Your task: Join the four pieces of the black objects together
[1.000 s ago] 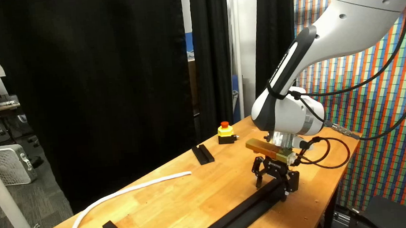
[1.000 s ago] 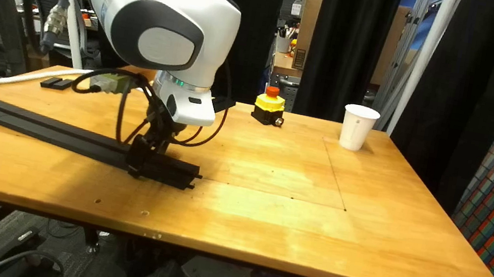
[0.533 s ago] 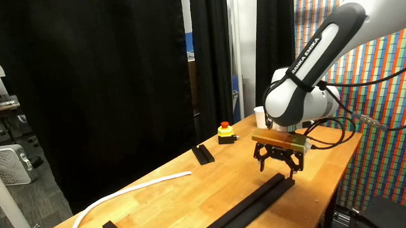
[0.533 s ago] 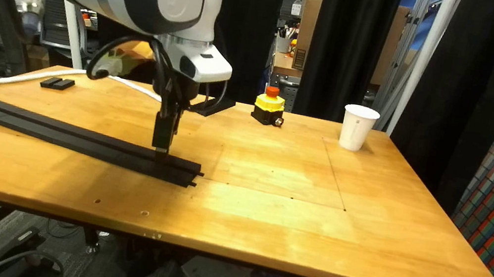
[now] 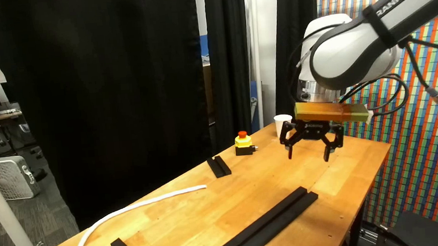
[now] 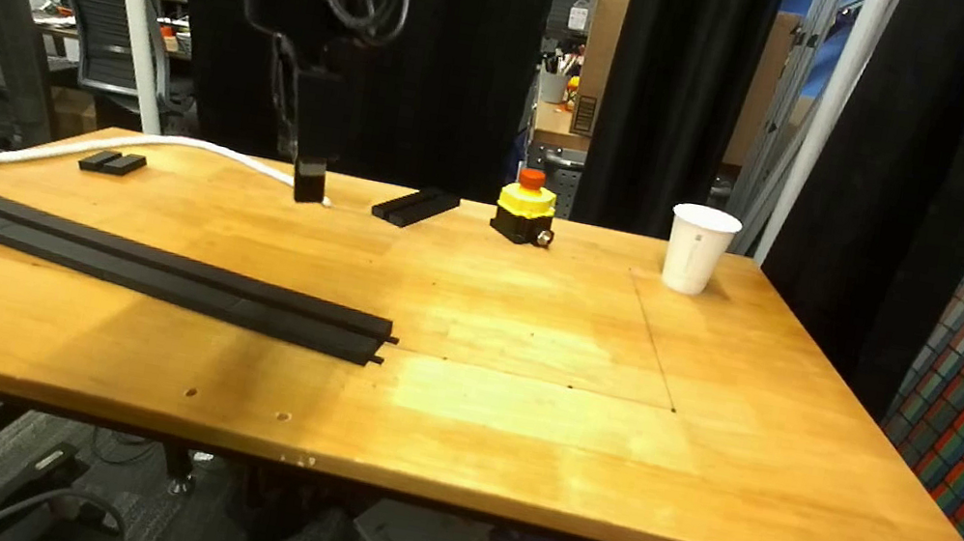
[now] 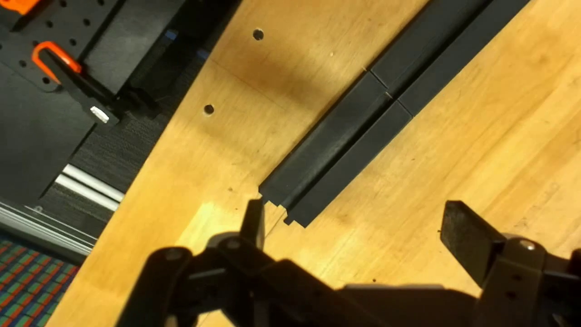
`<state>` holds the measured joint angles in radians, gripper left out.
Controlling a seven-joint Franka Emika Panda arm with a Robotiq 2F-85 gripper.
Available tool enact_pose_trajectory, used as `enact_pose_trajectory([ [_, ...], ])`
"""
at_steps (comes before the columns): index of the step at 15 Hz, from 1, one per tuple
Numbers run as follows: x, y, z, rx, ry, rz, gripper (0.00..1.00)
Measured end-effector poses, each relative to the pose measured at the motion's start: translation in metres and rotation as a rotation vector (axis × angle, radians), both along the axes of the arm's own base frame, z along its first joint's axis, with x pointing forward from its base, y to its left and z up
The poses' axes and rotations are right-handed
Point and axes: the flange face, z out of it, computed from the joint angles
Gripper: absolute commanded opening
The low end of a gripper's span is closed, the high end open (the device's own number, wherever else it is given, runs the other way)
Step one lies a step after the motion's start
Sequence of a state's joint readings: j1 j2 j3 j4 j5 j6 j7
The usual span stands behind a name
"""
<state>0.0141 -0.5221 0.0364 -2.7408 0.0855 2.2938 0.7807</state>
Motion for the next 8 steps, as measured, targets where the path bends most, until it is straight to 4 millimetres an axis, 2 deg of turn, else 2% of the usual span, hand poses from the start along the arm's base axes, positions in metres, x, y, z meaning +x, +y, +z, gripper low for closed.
enact_pose_trajectory([
  [4, -0.041, -0.002, 0.054, -0.006, 0.013, 0.194, 1.00],
  [8, -0.097, -0.019, 0.095, -0.008, 0.054, 0.370, 1.00],
])
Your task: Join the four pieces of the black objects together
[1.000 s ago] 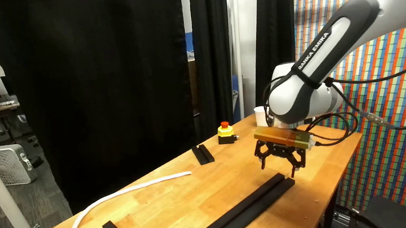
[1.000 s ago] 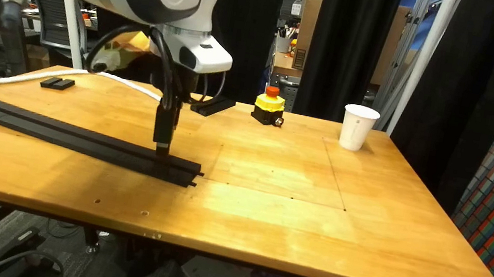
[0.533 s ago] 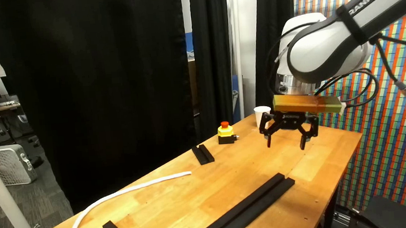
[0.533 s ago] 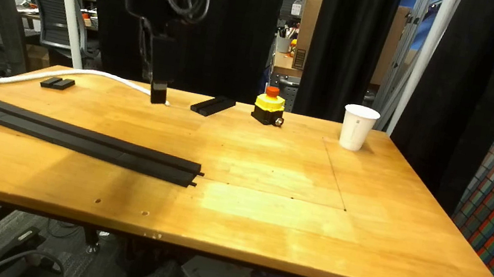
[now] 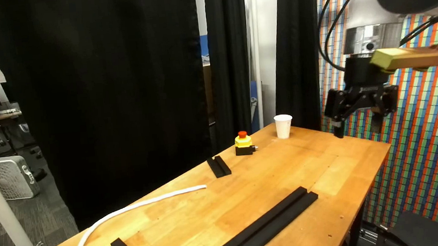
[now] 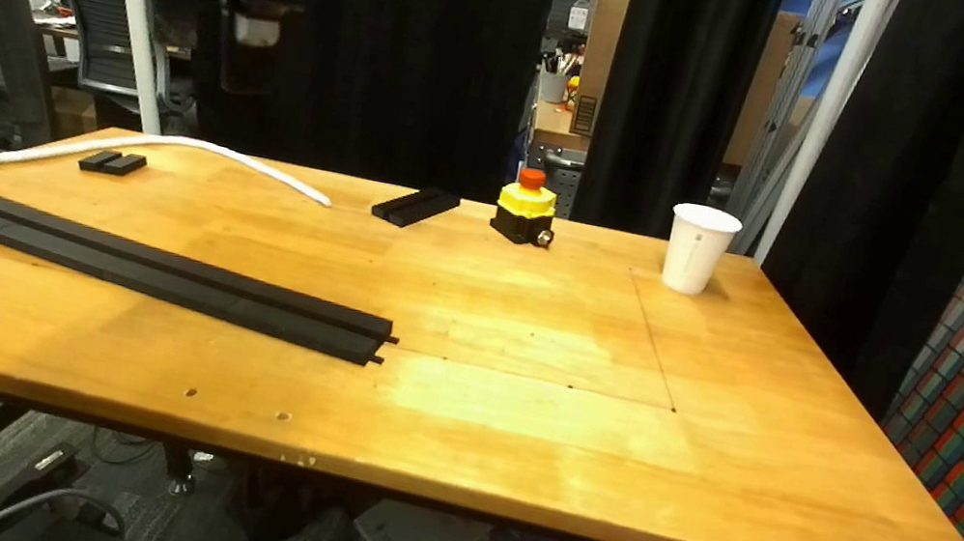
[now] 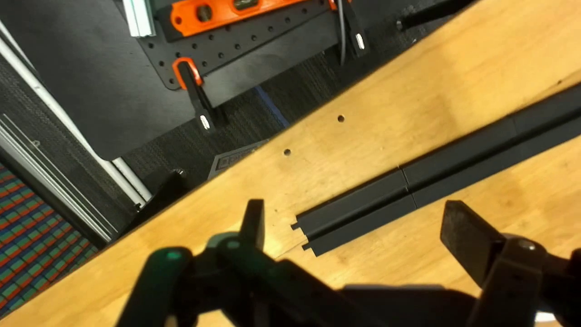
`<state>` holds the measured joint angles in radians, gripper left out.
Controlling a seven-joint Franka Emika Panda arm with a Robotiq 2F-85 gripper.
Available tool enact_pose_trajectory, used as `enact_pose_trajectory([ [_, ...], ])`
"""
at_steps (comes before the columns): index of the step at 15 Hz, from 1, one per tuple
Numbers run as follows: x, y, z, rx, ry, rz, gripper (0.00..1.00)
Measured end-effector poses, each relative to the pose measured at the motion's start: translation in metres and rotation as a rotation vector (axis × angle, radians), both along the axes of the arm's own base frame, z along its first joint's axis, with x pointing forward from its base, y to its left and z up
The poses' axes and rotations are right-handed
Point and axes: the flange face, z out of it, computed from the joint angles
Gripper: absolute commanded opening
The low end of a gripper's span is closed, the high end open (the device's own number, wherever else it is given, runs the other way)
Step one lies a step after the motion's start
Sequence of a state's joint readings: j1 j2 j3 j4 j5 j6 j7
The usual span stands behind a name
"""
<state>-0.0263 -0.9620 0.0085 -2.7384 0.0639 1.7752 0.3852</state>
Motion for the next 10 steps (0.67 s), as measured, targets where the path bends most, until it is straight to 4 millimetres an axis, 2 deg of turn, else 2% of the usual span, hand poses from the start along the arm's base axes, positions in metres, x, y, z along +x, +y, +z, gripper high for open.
enact_pose_trajectory([
  [2, -0.032, -0.015, 0.013, -0.003, 0.026, 0.066, 1.00],
  [6, -0.095, -0.058, 0.034, -0.014, 0.049, 0.154, 1.00],
  [7, -0.102, -0.062, 0.036, -0.010, 0.035, 0.150, 1.00],
  [10, -0.101, -0.060, 0.031, -0.017, 0.048, 0.153, 1.00],
])
